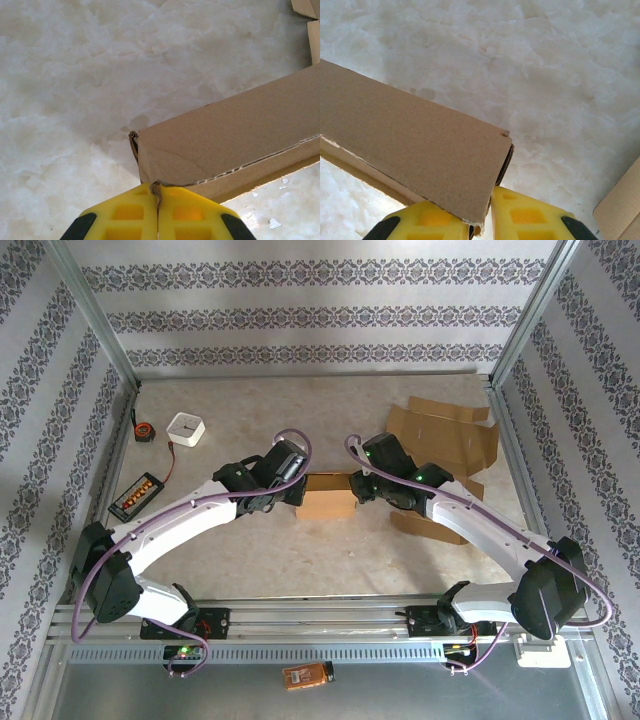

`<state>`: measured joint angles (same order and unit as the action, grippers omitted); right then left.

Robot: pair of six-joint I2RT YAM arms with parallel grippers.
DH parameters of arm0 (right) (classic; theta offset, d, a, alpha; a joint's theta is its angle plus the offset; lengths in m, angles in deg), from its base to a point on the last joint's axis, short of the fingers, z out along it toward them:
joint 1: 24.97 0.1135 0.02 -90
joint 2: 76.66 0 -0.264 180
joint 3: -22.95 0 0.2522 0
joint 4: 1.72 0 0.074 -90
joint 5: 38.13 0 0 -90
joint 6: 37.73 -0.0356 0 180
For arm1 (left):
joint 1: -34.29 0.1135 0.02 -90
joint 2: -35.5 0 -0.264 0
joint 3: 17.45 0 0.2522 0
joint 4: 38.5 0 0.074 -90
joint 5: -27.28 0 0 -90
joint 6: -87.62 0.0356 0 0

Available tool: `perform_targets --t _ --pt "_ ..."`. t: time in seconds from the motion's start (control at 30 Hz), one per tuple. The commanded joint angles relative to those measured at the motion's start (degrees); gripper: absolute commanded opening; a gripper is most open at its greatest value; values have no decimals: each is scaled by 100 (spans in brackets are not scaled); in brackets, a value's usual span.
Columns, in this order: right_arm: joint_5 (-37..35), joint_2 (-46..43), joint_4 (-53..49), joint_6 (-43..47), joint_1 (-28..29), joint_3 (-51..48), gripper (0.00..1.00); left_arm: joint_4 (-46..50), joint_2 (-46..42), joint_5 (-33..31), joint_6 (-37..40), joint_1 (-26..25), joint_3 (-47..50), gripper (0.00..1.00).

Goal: Fold the paper box

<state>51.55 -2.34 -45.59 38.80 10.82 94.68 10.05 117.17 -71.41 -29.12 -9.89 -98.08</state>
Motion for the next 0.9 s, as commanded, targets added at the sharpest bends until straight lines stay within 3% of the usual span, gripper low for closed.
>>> perform_targets --t 0.0,0.1,0.3,0.53,0.73,0.87 --pt "-8 170 -505 91 24 -73 19 1057 3 -247 328 93 326 9" --pt "1 161 -521 91 21 -49 19 1045 -178 -285 262 90 334 13" --pt "23 196 -553 89 33 33 19 165 -1021 345 55 107 521 28" --pt "32 214 -558 98 59 74 19 -424 -1390 980 -398 174 689 37" --pt "49 252 -549 91 68 65 20 -534 -1236 1076 -567 174 824 38" --pt "51 259 -549 90 73 65 20 -400 -1071 677 -566 176 790 39"
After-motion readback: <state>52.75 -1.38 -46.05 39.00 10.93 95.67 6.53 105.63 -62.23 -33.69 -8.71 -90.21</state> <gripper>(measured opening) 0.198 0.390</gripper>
